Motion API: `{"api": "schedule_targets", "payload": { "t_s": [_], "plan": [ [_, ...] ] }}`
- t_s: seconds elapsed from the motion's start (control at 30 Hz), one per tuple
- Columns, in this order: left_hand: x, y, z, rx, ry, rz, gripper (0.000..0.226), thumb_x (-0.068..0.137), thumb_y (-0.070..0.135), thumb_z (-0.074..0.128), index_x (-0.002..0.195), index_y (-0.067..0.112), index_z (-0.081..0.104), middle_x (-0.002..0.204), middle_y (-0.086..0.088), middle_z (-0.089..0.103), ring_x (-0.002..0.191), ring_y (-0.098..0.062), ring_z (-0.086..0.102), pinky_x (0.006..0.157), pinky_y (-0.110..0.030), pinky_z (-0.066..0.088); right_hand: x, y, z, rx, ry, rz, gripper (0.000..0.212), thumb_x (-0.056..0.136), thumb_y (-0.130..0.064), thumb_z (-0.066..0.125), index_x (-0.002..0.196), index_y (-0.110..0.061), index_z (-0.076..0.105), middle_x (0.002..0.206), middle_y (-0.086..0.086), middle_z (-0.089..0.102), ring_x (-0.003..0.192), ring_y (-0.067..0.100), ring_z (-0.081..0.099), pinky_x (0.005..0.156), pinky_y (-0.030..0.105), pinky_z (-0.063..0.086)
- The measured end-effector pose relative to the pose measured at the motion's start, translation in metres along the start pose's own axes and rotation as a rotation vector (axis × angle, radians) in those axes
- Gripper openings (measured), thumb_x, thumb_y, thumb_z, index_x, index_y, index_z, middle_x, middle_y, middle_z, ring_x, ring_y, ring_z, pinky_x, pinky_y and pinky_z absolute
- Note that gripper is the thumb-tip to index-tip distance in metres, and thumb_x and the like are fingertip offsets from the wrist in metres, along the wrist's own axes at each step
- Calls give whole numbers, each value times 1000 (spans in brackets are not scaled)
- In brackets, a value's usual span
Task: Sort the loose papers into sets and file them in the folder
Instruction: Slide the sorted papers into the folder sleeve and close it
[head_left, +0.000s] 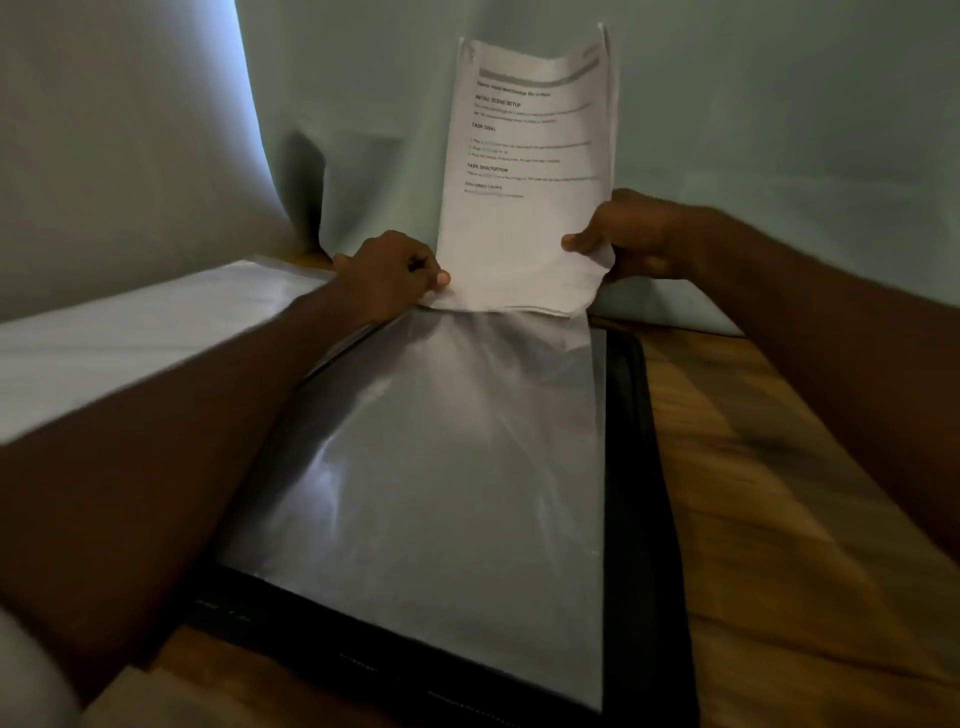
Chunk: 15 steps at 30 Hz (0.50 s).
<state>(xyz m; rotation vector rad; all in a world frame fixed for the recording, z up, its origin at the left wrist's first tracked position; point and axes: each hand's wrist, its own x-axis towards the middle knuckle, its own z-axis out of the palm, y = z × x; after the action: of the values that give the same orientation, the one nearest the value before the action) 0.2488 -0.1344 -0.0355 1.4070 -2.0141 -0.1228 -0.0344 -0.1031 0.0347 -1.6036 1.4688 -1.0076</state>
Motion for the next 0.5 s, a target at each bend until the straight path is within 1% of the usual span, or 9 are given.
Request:
{"api": "schedule_targets", "payload": {
  "t_s": [0.03, 0.07, 0.13, 0.17, 0.2, 0.27, 0.37, 0.43, 0.5],
  "plan": [
    [0, -1, 1, -6, -4, -7, 28, 76, 62, 60, 67, 37, 67, 78, 21, 63, 95, -21, 65, 103, -58, 43, 2, 0, -4, 9, -32, 16, 47, 94, 3, 62, 139, -11, 56, 132, 11, 64, 120, 32, 62, 98, 50, 54],
    [1, -2, 2, -15, -11, -14, 29, 76, 63, 60, 66, 37, 66, 77, 22, 63, 94, -21, 64, 103, -58, 43, 3, 1, -7, 34, -57, 30, 45, 95, 4, 61, 137, -12, 58, 131, 10, 65, 119, 30, 62, 97, 48, 55],
    [2, 0, 3, -10, -12, -12, 28, 76, 64, 62, 66, 37, 66, 79, 21, 62, 94, -20, 64, 102, -57, 43, 4, 5, -9, 105, -105, 64, 37, 95, 3, 60, 127, -16, 63, 121, 5, 70, 112, 25, 66, 86, 39, 61],
    [3, 2, 4, 6, 6, -4, 27, 79, 61, 66, 66, 37, 65, 78, 21, 61, 95, -20, 63, 103, -57, 42, 4, 7, -9, 134, -134, 86, 33, 95, 2, 60, 122, -16, 65, 115, 3, 72, 108, 22, 67, 81, 35, 62],
    [3, 3, 7, 23, 35, -6, 26, 84, 55, 69, 67, 36, 64, 77, 20, 59, 95, -19, 62, 104, -56, 41, 4, 12, -6, 152, -162, 110, 30, 95, 0, 60, 120, -16, 65, 113, 2, 72, 106, 22, 68, 81, 34, 62],
    [5, 6, 8, 69, 94, -17, 25, 91, 43, 71, 69, 34, 63, 76, 21, 54, 94, -16, 58, 105, -56, 37, 6, 21, -1, 144, -205, 150, 38, 93, -3, 64, 129, -14, 63, 121, 5, 71, 113, 23, 67, 91, 37, 59],
    [4, 12, 11, 98, 56, -27, 21, 92, 47, 71, 76, 35, 65, 81, 18, 55, 96, -17, 57, 107, -59, 36, 5, 35, 4, 158, -233, 170, 56, 84, -7, 72, 138, -15, 59, 134, 6, 67, 123, 26, 64, 100, 42, 55],
    [0, 20, 10, 81, 39, -34, 22, 91, 55, 68, 81, 36, 67, 90, 14, 58, 97, -17, 56, 108, -58, 34, 4, 41, 7, 221, -217, 164, 58, 81, -16, 77, 136, -16, 60, 130, 7, 70, 119, 25, 67, 96, 43, 57],
    [-3, 29, 11, 49, 15, -15, 24, 91, 61, 65, 86, 37, 68, 99, 13, 60, 100, -16, 56, 108, -57, 31, 6, 44, 7, 333, -159, 146, 49, 87, -24, 75, 133, -17, 61, 126, 7, 72, 113, 25, 70, 86, 42, 62]
  ]
}}
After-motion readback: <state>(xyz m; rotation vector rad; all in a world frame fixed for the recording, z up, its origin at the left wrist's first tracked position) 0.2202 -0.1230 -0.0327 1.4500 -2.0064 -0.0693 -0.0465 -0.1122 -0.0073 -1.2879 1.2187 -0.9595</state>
